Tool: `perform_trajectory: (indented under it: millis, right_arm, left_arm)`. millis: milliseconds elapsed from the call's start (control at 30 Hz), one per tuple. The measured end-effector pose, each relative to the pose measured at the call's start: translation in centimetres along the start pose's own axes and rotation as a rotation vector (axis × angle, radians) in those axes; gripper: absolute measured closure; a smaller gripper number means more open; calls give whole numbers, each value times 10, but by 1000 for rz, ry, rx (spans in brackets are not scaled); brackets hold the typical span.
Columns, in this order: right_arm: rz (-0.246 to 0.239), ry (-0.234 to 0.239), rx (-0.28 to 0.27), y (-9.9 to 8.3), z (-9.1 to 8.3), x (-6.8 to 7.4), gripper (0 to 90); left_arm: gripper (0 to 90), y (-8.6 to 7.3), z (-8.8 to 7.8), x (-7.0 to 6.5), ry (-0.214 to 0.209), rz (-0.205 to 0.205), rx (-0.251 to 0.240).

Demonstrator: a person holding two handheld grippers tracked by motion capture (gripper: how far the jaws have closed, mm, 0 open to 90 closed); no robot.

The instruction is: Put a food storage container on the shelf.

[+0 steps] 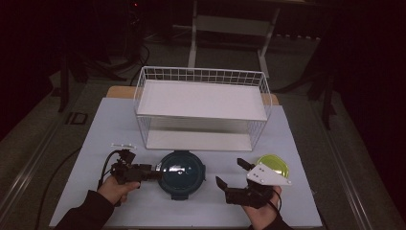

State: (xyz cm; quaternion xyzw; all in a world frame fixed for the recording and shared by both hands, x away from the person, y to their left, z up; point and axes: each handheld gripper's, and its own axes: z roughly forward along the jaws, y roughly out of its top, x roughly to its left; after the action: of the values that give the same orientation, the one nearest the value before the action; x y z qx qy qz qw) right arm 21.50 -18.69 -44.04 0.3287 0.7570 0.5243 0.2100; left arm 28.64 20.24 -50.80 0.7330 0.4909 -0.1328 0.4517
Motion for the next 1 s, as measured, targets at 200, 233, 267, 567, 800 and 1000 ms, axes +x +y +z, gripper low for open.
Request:
perform_trajectory:
  millis: [200,233,267,567,800,1000]
  right_arm:
    - [-18,4,15,-1,3,3,133]
    - [-18,8,20,-1,3,4,133]
    - [-21,5,22,-1,3,5,133]
    - [-5,14,61,-5,8,4,158]
    - [81,81,116,-10,17,-1,168]
    - [155,133,158,-14,27,-6,212]
  left_arm:
    - [392,2,3,10,-30,-138,35]
    - [422,2,3,12,-43,-151,40]
    - [453,1,4,15,-67,-181,45]
    - [507,2,8,24,-141,-218,68]
    - [519,1,4,13,-118,-158,61]
    - [532,-5,0,4,-101,-93,30]
